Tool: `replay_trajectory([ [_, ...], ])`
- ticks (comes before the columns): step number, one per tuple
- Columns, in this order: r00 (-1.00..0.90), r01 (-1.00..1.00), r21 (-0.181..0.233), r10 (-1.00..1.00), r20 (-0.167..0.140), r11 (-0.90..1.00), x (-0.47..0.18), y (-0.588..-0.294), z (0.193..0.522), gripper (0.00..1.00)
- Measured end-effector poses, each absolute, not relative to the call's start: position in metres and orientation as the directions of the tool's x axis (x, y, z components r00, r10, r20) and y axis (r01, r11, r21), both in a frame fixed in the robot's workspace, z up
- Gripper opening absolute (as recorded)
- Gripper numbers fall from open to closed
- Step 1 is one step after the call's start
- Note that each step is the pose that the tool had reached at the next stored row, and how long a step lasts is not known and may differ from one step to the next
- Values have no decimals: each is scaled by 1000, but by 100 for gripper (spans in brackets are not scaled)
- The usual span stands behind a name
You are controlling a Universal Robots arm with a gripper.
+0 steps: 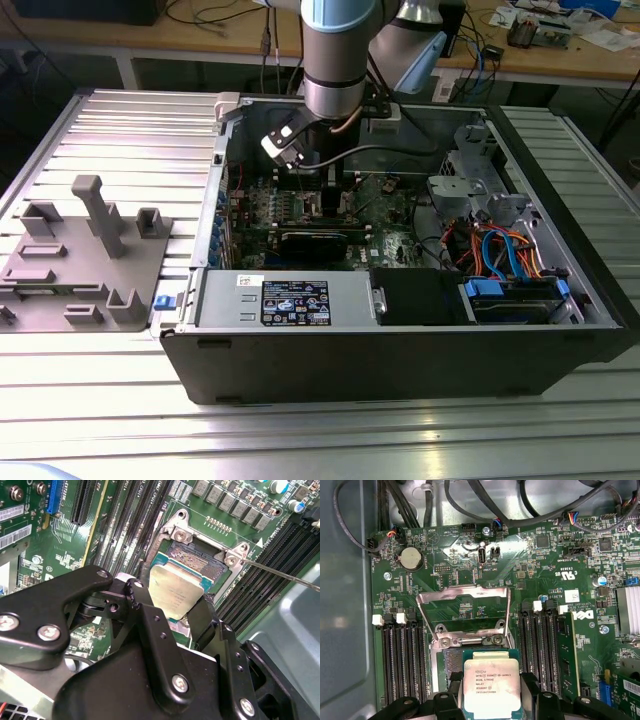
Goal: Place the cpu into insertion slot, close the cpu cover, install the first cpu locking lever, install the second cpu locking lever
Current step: 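Place the cpu into insertion slot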
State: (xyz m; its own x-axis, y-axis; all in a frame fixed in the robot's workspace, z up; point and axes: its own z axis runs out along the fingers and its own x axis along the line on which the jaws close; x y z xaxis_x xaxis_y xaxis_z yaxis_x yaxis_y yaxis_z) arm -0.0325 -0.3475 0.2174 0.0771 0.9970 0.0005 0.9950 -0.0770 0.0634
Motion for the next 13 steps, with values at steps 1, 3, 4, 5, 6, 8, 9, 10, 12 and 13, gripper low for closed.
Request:
replay_trajectory([
  [1, 77, 995, 63, 997, 0, -77, -32, -348, 217, 54],
  [3, 77, 995, 63, 997, 0, -77, -32, -348, 217, 54],
  [4, 77, 995, 63, 997, 0, -77, -32, -348, 217, 54],
  [5, 77, 995, 63, 997, 0, -77, -32, -348, 216, 54],
  [6, 77, 995, 63, 997, 0, -77, -32, -348, 216, 54],
  [8, 77, 995, 63, 997, 0, -77, -32, -348, 214, 54],
  [9, 77, 995, 63, 997, 0, -77, -32, -348, 213, 54],
  [10, 77, 995, 63, 997, 0, -77, -32, -348, 212, 54],
  [12, 77, 995, 63, 997, 0, -77, -32, -348, 212, 54],
  [13, 77, 995, 63, 997, 1, -77, -32, -348, 212, 54],
])
